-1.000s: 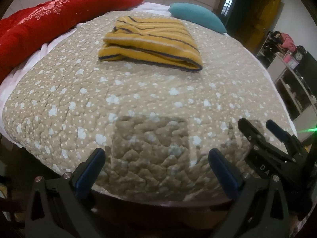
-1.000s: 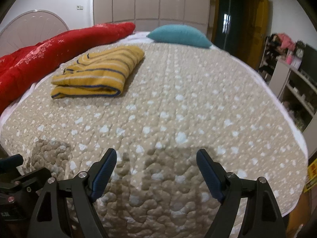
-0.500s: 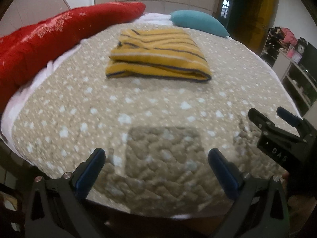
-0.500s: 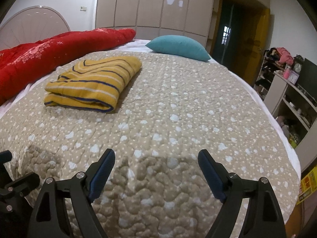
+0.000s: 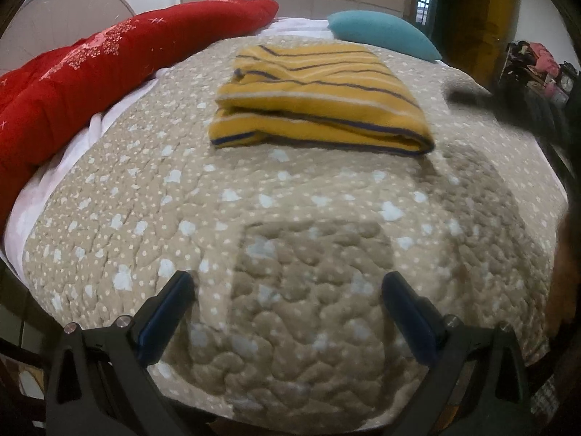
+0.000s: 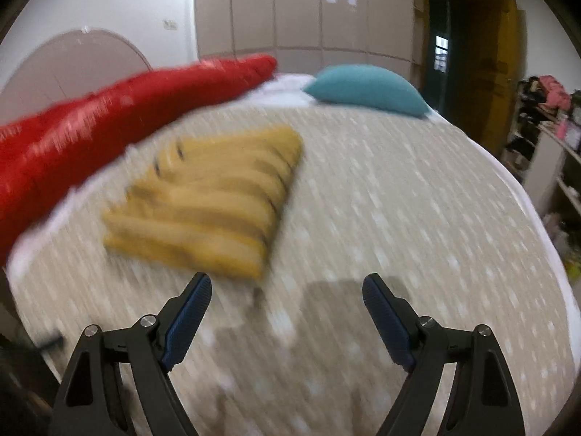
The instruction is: Fold small clothes
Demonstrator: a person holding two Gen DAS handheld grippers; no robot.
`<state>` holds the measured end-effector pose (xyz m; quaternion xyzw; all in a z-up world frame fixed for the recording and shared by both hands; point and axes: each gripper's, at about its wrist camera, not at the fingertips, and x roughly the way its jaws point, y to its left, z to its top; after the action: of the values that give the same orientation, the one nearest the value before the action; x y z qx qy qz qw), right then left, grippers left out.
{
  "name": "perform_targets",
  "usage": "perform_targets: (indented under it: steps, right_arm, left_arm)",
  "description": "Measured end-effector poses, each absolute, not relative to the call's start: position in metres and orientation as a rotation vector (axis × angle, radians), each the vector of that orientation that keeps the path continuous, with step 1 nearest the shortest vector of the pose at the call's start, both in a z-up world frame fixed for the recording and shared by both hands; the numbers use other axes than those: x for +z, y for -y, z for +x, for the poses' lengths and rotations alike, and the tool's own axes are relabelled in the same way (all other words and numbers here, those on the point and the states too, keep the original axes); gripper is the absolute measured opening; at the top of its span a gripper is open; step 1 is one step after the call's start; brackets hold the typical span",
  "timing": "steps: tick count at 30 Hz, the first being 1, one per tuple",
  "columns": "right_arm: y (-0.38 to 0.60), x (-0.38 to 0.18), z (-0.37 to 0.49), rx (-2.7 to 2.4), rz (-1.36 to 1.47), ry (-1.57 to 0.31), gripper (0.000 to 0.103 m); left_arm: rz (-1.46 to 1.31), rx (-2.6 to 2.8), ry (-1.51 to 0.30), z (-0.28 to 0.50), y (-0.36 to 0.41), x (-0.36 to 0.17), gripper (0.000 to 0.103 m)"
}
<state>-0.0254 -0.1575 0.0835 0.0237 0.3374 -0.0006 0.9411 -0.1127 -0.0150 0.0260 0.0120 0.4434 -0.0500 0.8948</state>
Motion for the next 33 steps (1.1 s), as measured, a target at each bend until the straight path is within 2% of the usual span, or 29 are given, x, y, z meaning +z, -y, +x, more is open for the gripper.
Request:
perform_targets:
  steps: [2, 4, 5, 8, 15, 20, 24, 29, 33]
  right_arm:
    - [0.145, 0.092, 0.002, 0.028, 0.023, -0.667, 0.069]
    - [0.131, 0.088, 0.032, 0.064, -0.004, -0.688, 0.039]
    - [0.124, 0.081, 0.046, 0.087, -0.008, -0.718, 0.036]
    - [0.109, 0.049, 0.071, 0.078, -0.035, -0.81, 0.035]
    - [0.094, 0.032, 0.022, 0.079, -0.149, -0.815, 0.041]
    - [0.096, 0.076, 0.005, 0.132, -0.086, -0.711, 0.041]
    - [0.079, 0.094, 0.036, 0.173, -0.06, -0.694, 0.042]
    - [0.042, 0.043, 0.082, 0.178, -0.152, -0.872, 0.042]
    - [0.023, 0.034, 0.069, 0.149, -0.291, -0.839, 0.043]
  left_arm:
    - [0.022, -0.104, -0.918, -0.112, 0.013, 0.027, 0.103]
    - [0.019, -0.108, -0.922, -0.111, 0.01, 0.027, 0.103]
    - [0.021, -0.11, -0.925, -0.11, 0.009, 0.027, 0.103]
    - [0.024, -0.113, -0.929, -0.11, 0.005, 0.025, 0.103]
    - [0.016, -0.122, -0.928, -0.111, 0.003, 0.024, 0.103]
    - [0.01, -0.13, -0.936, -0.112, 0.001, 0.024, 0.103]
    - [-0.005, -0.129, -0.95, -0.114, -0.003, 0.026, 0.103]
    - [-0.008, -0.109, -0.961, -0.12, -0.01, 0.025, 0.103]
    - [-0.02, -0.12, -0.965, -0.122, -0.015, 0.024, 0.103]
